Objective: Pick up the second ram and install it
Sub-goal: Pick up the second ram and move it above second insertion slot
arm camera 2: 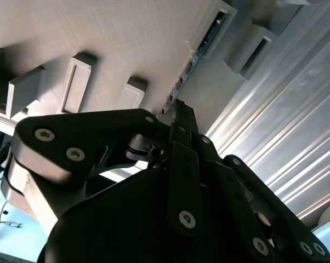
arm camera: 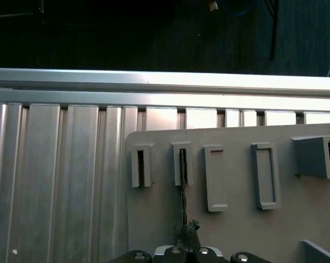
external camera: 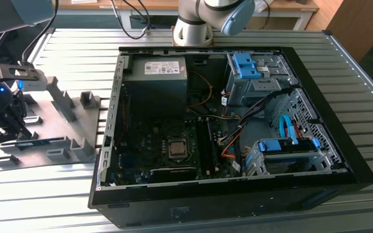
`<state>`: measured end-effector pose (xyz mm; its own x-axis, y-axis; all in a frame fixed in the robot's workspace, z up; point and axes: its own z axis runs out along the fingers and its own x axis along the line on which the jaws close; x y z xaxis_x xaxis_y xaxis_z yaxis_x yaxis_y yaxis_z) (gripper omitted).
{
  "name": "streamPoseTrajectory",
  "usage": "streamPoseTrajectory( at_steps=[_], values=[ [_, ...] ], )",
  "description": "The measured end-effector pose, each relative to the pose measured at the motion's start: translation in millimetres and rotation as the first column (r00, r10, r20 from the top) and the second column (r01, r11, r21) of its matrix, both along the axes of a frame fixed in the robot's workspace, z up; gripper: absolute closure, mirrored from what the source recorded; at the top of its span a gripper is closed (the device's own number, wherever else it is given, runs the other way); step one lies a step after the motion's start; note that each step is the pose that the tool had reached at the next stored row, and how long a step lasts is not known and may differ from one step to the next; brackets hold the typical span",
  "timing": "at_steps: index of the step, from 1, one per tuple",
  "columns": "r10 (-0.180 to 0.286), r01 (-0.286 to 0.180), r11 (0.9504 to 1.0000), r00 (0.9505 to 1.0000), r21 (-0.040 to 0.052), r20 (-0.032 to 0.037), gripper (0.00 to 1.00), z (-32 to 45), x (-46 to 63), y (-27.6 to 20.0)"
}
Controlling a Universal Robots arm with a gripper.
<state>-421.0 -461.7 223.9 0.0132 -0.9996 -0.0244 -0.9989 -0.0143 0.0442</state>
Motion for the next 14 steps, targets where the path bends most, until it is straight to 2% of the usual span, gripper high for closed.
streamPoseTrajectory(
  at_steps=[4,12,14],
  values=[
    [0.019,-0.019,0.9998,0.9998,0.0,0.0,0.9,0.0,0.0,0.0],
    [0.02,-0.02,0.9998,0.9998,-0.0001,-0.0001,0.89,0.0,0.0,0.0],
    [0.02,-0.02,0.9998,0.9998,-0.0001,0.0,0.77,0.0,0.0,0.0]
  ],
)
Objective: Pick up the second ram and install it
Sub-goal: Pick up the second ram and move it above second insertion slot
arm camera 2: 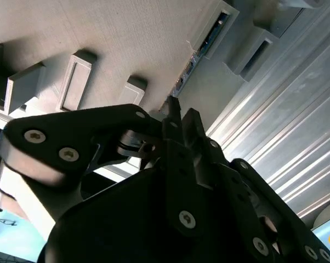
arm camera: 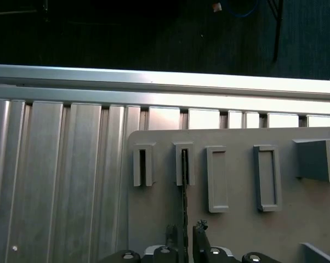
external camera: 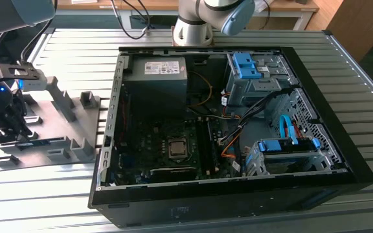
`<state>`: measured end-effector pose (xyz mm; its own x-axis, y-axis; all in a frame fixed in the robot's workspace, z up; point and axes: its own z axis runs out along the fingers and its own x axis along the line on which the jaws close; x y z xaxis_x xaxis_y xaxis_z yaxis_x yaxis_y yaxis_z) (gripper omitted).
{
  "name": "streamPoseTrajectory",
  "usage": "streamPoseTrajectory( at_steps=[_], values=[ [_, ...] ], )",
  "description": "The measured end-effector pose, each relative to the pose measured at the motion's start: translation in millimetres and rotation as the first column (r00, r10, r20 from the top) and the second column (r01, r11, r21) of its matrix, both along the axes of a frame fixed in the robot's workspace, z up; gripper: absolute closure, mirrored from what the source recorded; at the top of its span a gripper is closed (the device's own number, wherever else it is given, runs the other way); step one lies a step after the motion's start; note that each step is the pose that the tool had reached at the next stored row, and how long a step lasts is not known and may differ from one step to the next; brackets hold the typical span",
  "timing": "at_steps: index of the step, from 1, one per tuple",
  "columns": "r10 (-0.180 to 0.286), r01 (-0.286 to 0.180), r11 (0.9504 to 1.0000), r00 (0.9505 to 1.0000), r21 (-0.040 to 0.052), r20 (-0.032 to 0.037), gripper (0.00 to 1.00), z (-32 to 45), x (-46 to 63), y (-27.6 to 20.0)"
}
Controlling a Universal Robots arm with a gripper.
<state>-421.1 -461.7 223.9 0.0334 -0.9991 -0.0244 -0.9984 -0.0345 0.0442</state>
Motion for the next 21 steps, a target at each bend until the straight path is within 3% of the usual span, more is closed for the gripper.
streamPoseTrajectory(
  at_steps=[1,3,4,13,18,21],
  values=[
    [0.0,0.0,1.0,1.0,0.0,0.0,0.71,0.0,0.0,0.0],
    [0.0,0.0,1.0,1.0,0.0,0.0,0.71,0.0,0.0,0.0],
    [0.001,-0.001,1.0,1.0,0.0,0.0,0.59,0.0,0.0,0.0],
    [-0.002,0.002,1.0,1.0,0.0004,-0.0002,0.59,-13.9,0.0,0.5],
    [0.001,-0.001,1.0,1.0,0.0006,0.0,0.59,-23.1,3.4,4.6],
    [0.003,-0.003,1.0,1.0,0.0009,-0.0001,0.59,-28.6,3.3,4.6]
  ],
)
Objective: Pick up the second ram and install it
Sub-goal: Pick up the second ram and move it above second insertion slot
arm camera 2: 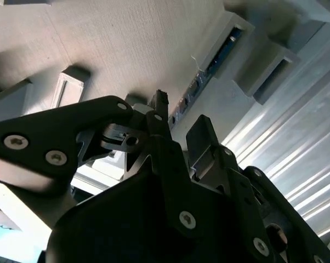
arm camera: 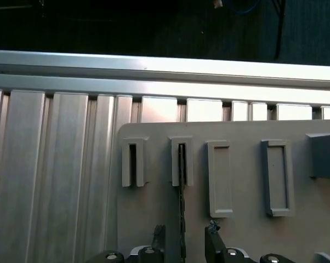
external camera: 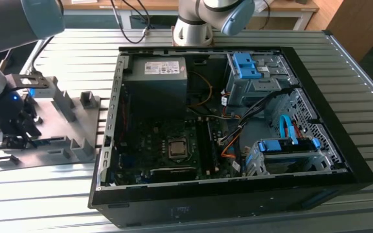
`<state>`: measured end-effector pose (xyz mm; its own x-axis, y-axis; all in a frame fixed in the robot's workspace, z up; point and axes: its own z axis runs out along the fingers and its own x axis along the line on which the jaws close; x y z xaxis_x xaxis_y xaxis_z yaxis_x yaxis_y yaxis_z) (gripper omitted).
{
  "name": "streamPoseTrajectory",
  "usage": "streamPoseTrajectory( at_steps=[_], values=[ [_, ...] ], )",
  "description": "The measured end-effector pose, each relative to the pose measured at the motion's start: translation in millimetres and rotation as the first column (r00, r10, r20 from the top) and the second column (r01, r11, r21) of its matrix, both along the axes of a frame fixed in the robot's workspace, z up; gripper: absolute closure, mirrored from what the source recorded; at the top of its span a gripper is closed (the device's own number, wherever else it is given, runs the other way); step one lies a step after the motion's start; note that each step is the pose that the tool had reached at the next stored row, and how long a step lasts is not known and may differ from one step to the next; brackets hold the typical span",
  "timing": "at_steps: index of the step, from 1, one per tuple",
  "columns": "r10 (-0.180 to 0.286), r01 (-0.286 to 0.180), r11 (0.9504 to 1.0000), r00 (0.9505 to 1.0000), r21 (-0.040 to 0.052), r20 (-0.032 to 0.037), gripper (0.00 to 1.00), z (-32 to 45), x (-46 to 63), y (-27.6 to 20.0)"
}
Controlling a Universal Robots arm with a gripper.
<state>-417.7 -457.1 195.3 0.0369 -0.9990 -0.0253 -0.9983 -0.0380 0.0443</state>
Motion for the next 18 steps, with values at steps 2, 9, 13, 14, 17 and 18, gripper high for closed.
streamPoseTrajectory(
  at_steps=[2,9,13,14,17,18],
  values=[
    [0.006,-0.006,1.0,1.0,0.0005,0.0,0.59,-3.6,0.0,0.0],
    [0.008,-0.008,1.0,1.0,0.0027,0.0,0.59,-5.3,0.0,0.0],
    [0.008,-0.008,1.0,1.0,0.0036,0.0,0.66,-5.3,0.0,0.0],
    [0.008,-0.008,1.0,1.0,0.0038,0.0,0.73,-5.3,0.0,0.0],
    [0.008,-0.008,1.0,1.0,0.0044,0.0,0.84,-5.3,0.0,0.0],
    [0.008,-0.008,1.0,1.0,0.0046,0.0,0.86,-5.3,0.0,0.0]
  ],
)
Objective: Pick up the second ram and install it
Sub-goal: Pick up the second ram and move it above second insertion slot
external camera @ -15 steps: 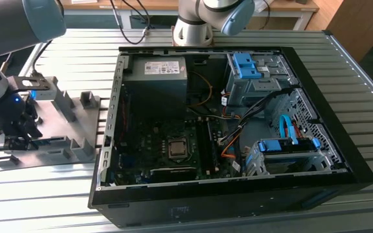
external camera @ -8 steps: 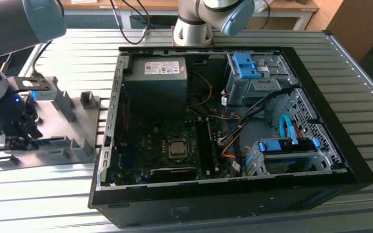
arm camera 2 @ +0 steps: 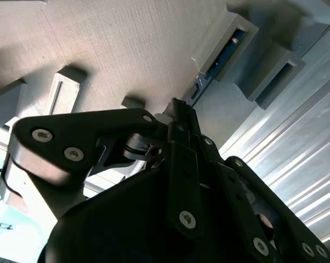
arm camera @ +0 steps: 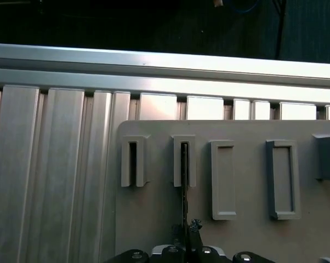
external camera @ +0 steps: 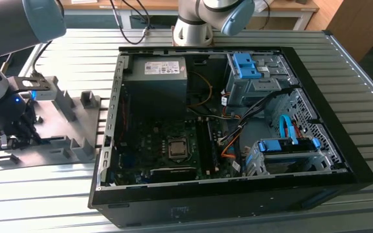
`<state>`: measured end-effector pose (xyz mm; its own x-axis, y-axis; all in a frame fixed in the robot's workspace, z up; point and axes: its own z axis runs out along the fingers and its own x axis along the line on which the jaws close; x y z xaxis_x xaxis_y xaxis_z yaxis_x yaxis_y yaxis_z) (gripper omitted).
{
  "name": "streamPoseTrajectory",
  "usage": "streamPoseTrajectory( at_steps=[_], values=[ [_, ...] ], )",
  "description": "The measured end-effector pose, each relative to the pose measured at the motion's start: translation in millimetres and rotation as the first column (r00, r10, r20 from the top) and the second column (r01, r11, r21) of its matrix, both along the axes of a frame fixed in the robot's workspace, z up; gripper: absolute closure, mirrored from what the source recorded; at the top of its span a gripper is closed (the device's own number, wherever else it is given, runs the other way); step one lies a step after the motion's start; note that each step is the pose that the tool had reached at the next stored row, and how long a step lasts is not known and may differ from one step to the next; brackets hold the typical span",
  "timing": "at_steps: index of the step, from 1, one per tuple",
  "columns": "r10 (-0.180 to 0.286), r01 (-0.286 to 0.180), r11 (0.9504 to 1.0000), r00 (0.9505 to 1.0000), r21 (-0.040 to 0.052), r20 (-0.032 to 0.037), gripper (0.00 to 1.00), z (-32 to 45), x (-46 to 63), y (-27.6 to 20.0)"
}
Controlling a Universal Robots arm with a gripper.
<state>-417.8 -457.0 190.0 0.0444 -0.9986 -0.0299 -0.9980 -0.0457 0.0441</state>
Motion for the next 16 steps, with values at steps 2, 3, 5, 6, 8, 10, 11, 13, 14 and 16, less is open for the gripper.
streamPoseTrajectory(
  at_steps=[2,3,5,6,8,10,11,13,14,16],
  values=[
    [0.0,0.0,1.0,1.0,0.0004,0.0001,0.86,0.0,0.0,0.0],
    [0.0,0.0,1.0,1.0,0.0006,0.0,0.86,0.0,0.0,0.0],
    [0.0,0.0,1.0,1.0,0.0015,0.0,0.86,0.0,0.0,0.0],
    [0.0,0.0,1.0,1.0,0.0021,0.0,0.86,0.0,0.0,0.0],
    [0.0,0.0,1.0,1.0,0.0025,0.0,0.86,0.0,0.0,0.0],
    [0.0,0.0,1.0,1.0,0.0029,0.0,0.86,0.0,0.0,0.0],
    [0.0,0.0,1.0,1.0,0.0031,0.0,0.86,0.0,0.0,0.0],
    [0.0,0.0,1.0,1.0,0.0035,-0.0001,0.86,0.0,0.0,0.0],
    [0.0,0.0,1.0,1.0,0.0037,0.0,0.86,0.0,0.0,0.0],
    [0.0,0.0,1.0,1.0,0.004,0.0001,0.86,0.0,0.0,0.0]
  ],
)
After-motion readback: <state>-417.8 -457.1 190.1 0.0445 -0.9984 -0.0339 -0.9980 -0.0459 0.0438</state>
